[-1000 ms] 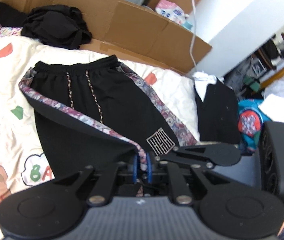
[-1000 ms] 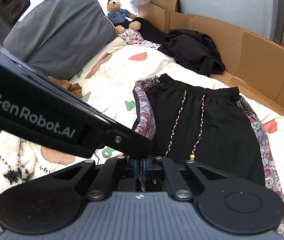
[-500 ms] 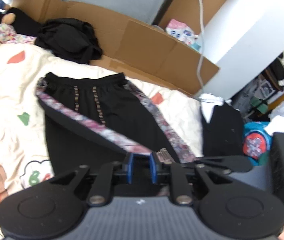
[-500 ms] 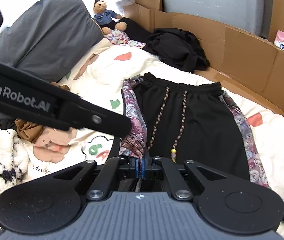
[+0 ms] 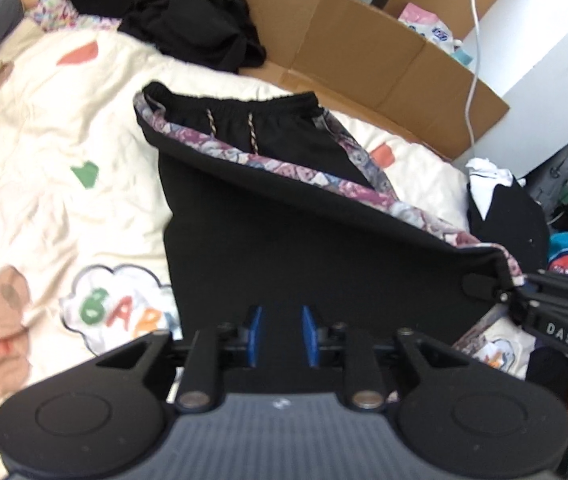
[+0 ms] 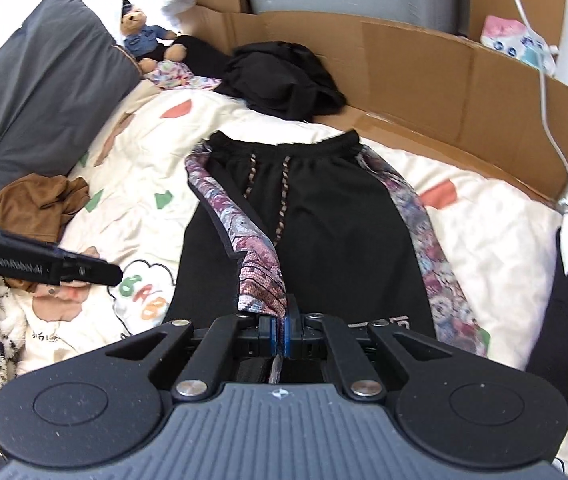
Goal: Fold clothes
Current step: 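Fold the held leg hem across the other leg with the right gripper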
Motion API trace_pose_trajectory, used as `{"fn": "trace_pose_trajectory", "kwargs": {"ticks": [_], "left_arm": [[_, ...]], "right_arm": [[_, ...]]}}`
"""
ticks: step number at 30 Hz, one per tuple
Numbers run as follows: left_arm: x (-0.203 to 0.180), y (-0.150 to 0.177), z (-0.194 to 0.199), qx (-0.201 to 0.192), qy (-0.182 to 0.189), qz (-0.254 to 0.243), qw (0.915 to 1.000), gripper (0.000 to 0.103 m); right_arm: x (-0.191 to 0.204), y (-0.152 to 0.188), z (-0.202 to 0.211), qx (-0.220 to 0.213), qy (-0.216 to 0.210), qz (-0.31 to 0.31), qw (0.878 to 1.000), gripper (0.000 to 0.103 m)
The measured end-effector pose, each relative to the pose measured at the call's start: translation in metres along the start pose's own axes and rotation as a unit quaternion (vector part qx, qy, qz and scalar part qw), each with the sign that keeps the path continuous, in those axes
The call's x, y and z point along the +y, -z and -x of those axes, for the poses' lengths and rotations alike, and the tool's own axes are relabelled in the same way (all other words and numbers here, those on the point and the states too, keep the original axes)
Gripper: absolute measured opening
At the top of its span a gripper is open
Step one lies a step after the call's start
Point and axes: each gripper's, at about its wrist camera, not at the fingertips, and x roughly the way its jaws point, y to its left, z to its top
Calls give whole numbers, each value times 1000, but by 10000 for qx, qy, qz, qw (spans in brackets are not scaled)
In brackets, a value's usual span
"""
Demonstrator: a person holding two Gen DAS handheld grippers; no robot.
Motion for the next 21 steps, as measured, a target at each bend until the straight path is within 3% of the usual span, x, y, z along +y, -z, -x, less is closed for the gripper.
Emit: {"fn": "trace_pose_trajectory", "kwargs": {"ticks": [8, 15, 21], "left_arm": [[19, 29, -35, 121, -7, 645, 9978, 31], [39, 67, -67, 511, -82, 1050, 9931, 31], [48, 89, -84, 823, 209, 1461, 9856, 41]], "right_arm": [[-26, 9, -5, 161, 121, -238, 9995, 3], [-52, 21, -16, 377, 303, -503, 9976, 3], [-72, 26, -21, 462, 366, -799, 9951, 3]]}}
